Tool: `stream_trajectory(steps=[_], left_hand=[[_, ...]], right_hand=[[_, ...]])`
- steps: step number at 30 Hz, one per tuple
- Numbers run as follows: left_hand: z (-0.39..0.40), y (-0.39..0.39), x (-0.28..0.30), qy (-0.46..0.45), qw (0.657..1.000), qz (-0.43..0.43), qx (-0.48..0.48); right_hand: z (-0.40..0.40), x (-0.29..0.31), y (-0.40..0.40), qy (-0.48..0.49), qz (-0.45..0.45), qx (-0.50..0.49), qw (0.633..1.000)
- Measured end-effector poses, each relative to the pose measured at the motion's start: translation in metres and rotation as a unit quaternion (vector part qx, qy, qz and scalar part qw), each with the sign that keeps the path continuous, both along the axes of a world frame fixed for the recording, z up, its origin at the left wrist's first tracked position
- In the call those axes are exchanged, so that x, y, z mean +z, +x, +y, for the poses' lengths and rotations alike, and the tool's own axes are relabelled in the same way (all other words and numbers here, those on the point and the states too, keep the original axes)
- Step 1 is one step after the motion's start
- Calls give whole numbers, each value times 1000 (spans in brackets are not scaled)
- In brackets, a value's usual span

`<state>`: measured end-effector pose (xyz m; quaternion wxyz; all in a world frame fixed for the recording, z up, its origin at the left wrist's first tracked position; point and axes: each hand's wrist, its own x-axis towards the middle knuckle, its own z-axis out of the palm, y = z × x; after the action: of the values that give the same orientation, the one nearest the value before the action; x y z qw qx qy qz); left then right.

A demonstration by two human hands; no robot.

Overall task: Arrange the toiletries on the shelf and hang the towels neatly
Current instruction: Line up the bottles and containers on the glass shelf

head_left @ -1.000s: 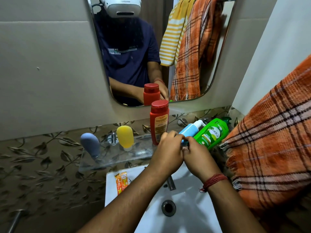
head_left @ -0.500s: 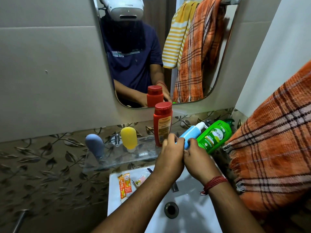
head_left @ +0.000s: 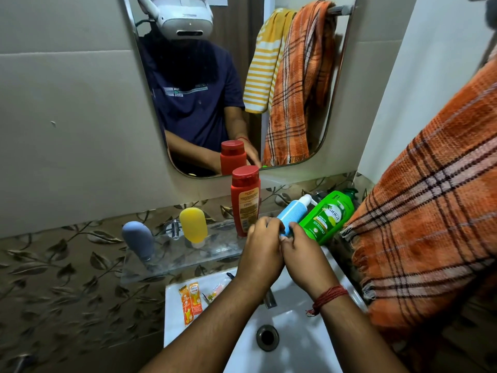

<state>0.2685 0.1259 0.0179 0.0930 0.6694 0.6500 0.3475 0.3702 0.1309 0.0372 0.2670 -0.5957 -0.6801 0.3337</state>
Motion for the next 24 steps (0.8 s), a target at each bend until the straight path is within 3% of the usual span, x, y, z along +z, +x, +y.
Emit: stream_trajectory(steps=[6,9,11,15,17,20,24], left_hand=[[-18,-1,7,148,988,-22,23],[-25,4,10,173,984,-31,39],[-26,10,11,177,983,-40,30],[-18,18,12,121,988,-100,-6],[-14,22,15,72,983,-170,-23],[-9,27,22,24,976,-213,-24],[1,31,30,-20,972,-231,-22]], right_hand=[[-2,-8,4,25,220,-47,974],[12,-5,5,-32,344,-61,936],[22,4,9,-43,373,-44,926],[44,18,30,20,293,-2,956],[54,22,40,72,182,29,980],[65,29,46,124,55,74,988],[76,34,46,116,7,75,990]])
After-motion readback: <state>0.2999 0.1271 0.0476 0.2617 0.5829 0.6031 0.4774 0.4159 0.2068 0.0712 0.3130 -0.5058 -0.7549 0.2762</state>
